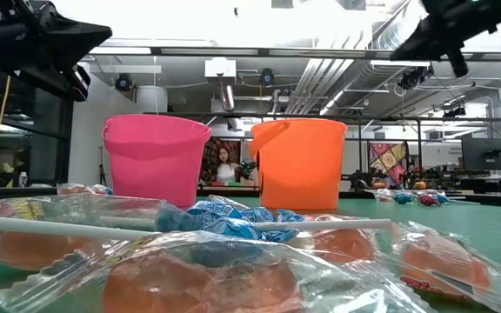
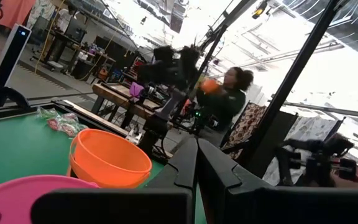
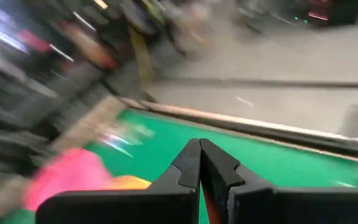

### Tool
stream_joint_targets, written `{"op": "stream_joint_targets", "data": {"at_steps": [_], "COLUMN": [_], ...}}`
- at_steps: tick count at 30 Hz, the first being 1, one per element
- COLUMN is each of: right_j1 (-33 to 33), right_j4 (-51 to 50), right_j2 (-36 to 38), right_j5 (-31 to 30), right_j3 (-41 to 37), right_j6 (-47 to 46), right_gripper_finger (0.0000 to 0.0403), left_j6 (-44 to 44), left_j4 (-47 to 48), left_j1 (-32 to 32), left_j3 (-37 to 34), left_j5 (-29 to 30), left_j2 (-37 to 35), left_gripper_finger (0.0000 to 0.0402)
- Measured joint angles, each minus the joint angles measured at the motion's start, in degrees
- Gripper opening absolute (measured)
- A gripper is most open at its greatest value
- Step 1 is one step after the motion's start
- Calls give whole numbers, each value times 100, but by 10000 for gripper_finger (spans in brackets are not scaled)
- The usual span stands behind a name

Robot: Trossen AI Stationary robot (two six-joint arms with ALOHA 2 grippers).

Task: Sort candy by brand, put in halloween buckets
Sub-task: Put the red gummy into the orange bucket

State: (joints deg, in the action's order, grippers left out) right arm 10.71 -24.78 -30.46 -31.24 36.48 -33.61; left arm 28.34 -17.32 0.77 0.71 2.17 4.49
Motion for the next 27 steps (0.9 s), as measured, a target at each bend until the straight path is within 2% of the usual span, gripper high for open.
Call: {"op": "stream_joint_targets", "data": {"at_steps": [3,6,8,13,20,23,27], "right_j1": [855,1607,1997,2718,3465,3717,3932], "right_j4": [-999,-1453,-1644,-1821,-1870,-1800,-1514], "right_j2": [-861,-1676,-2195,-3302,-4826,-5359,-5843], "right_j5": [642,1414,1715,1861,2591,2579,2582], "right_j3": [847,1320,1499,1783,1866,1868,1870], "right_j6": [42,239,220,-75,-1234,-1664,-1785], "right_gripper_finger": [1,8,24,98,208,225,228], "left_j6": [0,0,0,0,0,0,0], "left_j4": [0,-2,-2,-2,0,0,0], "left_j1": [0,-1,0,-1,0,-1,-2], "left_j3": [0,0,0,0,0,-1,-2], "left_j5": [0,0,0,0,0,-2,-2], "left_j2": [0,0,0,0,0,0,0], "left_gripper_finger": [1,1,1,1,1,1,1]}}
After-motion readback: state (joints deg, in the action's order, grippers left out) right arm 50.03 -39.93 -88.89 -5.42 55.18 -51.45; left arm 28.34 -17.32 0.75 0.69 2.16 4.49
